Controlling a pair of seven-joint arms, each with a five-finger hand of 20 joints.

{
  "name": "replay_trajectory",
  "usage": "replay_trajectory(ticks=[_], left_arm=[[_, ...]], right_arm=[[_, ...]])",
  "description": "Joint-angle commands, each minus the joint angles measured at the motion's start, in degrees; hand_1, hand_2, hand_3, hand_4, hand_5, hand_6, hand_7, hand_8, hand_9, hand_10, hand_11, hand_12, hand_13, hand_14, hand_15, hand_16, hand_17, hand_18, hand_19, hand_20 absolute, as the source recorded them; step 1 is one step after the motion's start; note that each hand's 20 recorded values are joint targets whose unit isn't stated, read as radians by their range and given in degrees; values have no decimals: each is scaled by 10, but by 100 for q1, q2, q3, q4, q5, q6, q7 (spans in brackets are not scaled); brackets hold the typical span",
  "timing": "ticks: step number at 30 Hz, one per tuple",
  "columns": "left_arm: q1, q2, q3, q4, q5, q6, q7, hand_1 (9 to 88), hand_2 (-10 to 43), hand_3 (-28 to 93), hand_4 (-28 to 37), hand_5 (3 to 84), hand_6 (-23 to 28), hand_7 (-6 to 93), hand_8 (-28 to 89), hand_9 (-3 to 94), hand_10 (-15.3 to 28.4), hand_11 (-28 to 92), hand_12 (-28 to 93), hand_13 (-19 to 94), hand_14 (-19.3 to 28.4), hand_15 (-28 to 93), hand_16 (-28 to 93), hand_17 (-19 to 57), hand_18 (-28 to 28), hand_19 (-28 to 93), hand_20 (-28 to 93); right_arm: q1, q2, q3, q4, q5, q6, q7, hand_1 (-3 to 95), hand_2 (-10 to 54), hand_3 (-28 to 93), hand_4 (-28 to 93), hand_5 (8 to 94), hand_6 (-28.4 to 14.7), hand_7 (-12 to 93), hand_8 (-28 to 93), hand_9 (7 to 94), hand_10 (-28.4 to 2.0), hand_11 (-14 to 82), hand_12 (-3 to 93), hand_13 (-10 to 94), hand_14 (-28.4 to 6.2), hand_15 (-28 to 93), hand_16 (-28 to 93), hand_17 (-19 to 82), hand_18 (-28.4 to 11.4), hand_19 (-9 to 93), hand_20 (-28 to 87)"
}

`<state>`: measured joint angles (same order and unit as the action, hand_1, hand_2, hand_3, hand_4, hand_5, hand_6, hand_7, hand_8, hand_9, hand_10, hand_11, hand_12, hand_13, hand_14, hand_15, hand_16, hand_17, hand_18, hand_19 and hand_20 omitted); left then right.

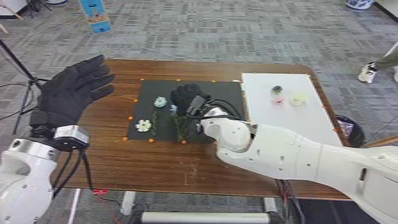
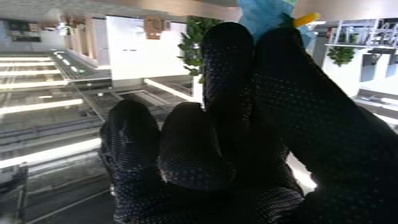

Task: Arrange flowers

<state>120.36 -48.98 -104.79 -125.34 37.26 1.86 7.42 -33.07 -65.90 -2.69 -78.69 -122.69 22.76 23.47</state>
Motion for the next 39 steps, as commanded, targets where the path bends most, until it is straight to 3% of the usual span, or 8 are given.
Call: replay_trajectory(ticks=[1, 9, 15, 22, 31, 39], left_arm=[[-67, 35, 73, 5, -15, -87, -8, 232, -28, 713, -283, 337, 36, 202, -96, 321, 133, 251, 175, 262, 152, 314, -1, -82, 232, 473, 96], [-138, 50, 128, 30, -20, -126, -34, 232, -27, 714, -283, 338, 37, 200, -96, 321, 134, 251, 175, 261, 153, 316, -1, -83, 232, 474, 97], [-119, 47, 98, 29, -18, -131, -42, 232, -28, 714, -283, 337, 36, 201, -96, 321, 134, 251, 175, 261, 153, 316, -1, -82, 232, 473, 97], [-104, 39, 70, 26, -18, -119, -55, 232, -28, 714, -283, 337, 37, 201, -96, 321, 134, 250, 175, 261, 153, 315, -1, -83, 232, 473, 97], [-70, 35, 25, 14, -24, -88, -65, 233, -27, 714, -283, 337, 36, 202, -96, 321, 134, 251, 175, 261, 153, 315, -1, -83, 232, 473, 97], [-21, 13, -15, -1, -21, -75, -45, 234, -26, 713, -283, 337, 36, 201, -96, 321, 134, 252, 175, 261, 152, 315, -1, -82, 232, 473, 96]], right_arm=[[201, -310, -242, 208, -81, 107, 226, 499, -95, 815, -276, 739, 43, 443, 17, 809, -46, 276, 511, 751, -33, 859, 365, 453, -193, 932, 634], [253, -511, -398, 512, -228, 284, 523, 503, -95, 808, -280, 737, 43, 444, 16, 808, -44, 275, 512, 752, -33, 859, 365, 454, -193, 932, 635], [184, -387, -222, 372, -400, -269, 590, 489, -95, 790, -282, 671, 48, 421, -1, 771, -43, 221, 483, 740, -33, 864, 371, 446, -190, 932, 637], [161, -255, -165, 235, -459, -519, 585, 466, -95, 779, -283, 605, 45, 401, -21, 711, -51, 156, 473, 708, -40, 866, 373, 413, -191, 932, 623], [200, -105, -96, 114, -519, -753, 528, 439, -95, 811, -283, 581, 43, 365, -15, 656, -58, 230, 402, 686, -43, 871, 364, 395, -190, 932, 606], [188, -24, 102, 103, -543, -880, 318, 405, -95, 836, -283, 567, 42, 345, -111, 615, -71, 301, 328, 669, -49, 873, 359, 378, -193, 932, 595]])
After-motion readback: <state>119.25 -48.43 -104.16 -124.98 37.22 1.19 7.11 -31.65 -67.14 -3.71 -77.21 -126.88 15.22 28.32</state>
